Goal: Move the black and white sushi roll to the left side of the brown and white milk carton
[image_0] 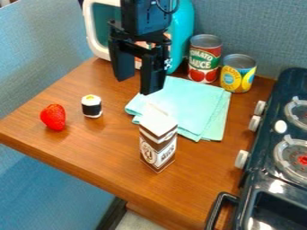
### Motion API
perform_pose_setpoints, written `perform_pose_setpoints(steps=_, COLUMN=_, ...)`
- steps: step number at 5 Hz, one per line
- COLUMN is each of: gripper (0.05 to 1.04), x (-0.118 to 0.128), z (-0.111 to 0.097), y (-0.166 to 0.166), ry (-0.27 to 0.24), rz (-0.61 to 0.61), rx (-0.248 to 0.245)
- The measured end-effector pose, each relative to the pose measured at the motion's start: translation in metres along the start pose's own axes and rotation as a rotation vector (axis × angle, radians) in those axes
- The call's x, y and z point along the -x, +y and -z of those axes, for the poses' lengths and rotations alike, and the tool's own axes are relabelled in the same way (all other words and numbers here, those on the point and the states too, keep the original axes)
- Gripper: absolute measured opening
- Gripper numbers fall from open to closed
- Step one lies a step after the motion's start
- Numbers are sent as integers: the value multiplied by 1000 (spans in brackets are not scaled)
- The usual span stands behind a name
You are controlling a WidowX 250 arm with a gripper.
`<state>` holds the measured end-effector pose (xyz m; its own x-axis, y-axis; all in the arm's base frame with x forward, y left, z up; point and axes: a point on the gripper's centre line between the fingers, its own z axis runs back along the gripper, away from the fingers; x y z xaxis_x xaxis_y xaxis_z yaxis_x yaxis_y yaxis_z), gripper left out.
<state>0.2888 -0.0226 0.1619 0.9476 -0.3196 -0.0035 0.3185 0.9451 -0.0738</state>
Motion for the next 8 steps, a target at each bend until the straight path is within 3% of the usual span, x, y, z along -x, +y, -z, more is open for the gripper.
perform_pose_setpoints(steps=1, gripper=999, x=1, z=7, y=1, ry=27, rz=-2, rx=6)
perform_pose_setpoints(steps=2, gripper=999, x=2, z=0, y=23, ry=62, rz=-54, rx=4)
perform_pose_setpoints(steps=3, gripper=999, x=7, z=-21, y=60, ry=11, rz=-129, rx=-10)
perform_pose_setpoints(steps=4, gripper=999, x=12, z=-26, y=79, ry=-1, rz=-183, rx=-21)
perform_pose_setpoints(steps=5, gripper=999, x=6, z=0, y=96, ry=49, rz=-256, rx=-23)
perform_pose_setpoints(steps=6, gripper=999, x=-2, z=11, y=111, ry=24, rz=-283, rx=-88)
perform_pose_setpoints(steps=8, gripper=999, x=-1, z=35, y=133, ry=63, rz=-316, rx=-120)
